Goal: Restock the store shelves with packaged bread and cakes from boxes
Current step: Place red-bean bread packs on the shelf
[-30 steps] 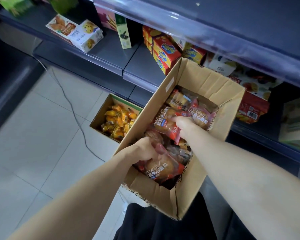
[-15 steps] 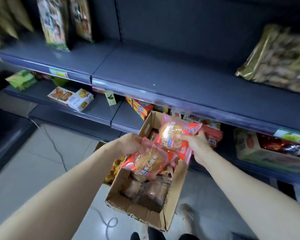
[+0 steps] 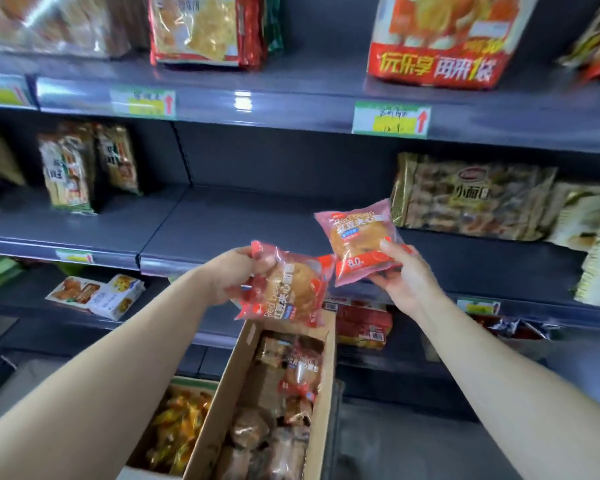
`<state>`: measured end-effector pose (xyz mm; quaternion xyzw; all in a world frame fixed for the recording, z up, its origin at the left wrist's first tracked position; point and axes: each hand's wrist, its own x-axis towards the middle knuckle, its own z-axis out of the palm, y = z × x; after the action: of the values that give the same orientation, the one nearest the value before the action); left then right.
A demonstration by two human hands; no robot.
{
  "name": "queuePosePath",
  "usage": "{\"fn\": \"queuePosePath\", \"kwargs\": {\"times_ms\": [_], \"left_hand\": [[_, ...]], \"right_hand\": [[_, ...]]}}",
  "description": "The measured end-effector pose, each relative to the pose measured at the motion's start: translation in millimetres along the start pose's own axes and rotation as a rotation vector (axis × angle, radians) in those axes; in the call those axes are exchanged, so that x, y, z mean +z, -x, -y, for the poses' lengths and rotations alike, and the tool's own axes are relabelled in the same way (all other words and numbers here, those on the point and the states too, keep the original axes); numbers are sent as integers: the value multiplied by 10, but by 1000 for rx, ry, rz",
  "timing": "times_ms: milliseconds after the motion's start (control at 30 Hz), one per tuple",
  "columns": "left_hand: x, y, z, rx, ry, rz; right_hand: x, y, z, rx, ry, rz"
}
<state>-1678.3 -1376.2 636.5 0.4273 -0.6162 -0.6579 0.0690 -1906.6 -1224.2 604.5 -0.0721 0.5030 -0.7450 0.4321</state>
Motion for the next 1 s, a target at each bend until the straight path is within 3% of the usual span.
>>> {"fn": "queuePosePath", "kwargs": {"times_ms": [267,467,667,767,1000], "left_hand": [[235,-605,-403,17,-42,-87],[264,-1106,-558,-1,-68,-116],[298,-1469,-516,-2,-123,-166],[336,-1570,-502,-4,-159,-184],[285,-1632,-557,-12,37,-216]], "right_hand": [[-154,-649,383,15,0,162],[-204,-1180,596,136,210,307],[-159,-1632,563,192,386,235],[-120,-1761,595,133,560,205],[-31,-2156,691,-136,547,-90]]}}
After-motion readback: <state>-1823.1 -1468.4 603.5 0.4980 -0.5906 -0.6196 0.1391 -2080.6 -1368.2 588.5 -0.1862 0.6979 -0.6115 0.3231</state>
